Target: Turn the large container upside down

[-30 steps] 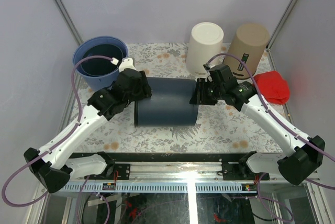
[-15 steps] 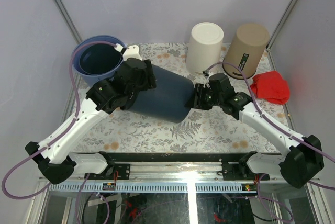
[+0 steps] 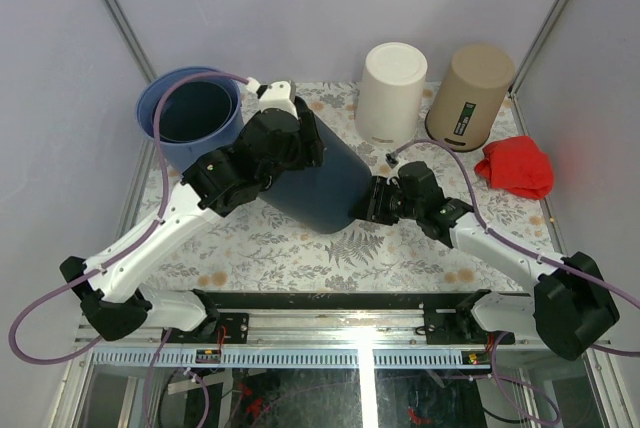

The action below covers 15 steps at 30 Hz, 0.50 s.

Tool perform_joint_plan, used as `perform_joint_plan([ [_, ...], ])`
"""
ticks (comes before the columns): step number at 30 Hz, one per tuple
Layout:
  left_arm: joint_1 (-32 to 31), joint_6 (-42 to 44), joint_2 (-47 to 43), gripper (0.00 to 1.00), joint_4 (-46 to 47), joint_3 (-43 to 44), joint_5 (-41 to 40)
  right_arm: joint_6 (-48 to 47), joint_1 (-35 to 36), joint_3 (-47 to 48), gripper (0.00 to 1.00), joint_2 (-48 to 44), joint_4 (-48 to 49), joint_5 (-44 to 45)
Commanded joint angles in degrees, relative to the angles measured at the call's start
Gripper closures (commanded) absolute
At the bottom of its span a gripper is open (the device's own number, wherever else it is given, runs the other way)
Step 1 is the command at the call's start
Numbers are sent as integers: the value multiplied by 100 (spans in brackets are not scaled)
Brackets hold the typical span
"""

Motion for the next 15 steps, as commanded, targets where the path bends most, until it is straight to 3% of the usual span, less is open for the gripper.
perform_joint_plan([
  [1,-248,-128,203,43,309,178,505,334,118,-8,55,-153,2008,-190],
  [15,-365,-75,513,43,293,379,429,490,118,138,54,655,2517,-15],
])
